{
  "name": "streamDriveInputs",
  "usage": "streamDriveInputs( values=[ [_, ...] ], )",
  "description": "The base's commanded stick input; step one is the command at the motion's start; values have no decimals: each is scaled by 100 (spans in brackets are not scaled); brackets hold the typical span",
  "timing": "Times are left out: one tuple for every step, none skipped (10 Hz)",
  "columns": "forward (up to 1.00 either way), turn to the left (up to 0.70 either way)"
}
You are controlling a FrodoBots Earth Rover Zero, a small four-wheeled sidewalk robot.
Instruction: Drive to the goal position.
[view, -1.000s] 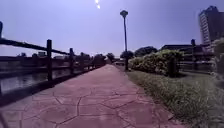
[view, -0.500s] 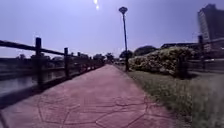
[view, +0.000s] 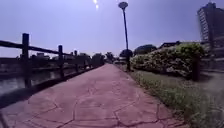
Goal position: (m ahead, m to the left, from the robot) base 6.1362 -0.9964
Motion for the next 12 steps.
streamDriveInputs(
  values=[
    [100,1],
    [100,1],
    [100,1],
    [100,4],
    [100,14],
    [100,38],
    [100,16],
    [100,1],
    [100,1],
    [100,1],
    [100,1],
    [100,1]
  ],
)
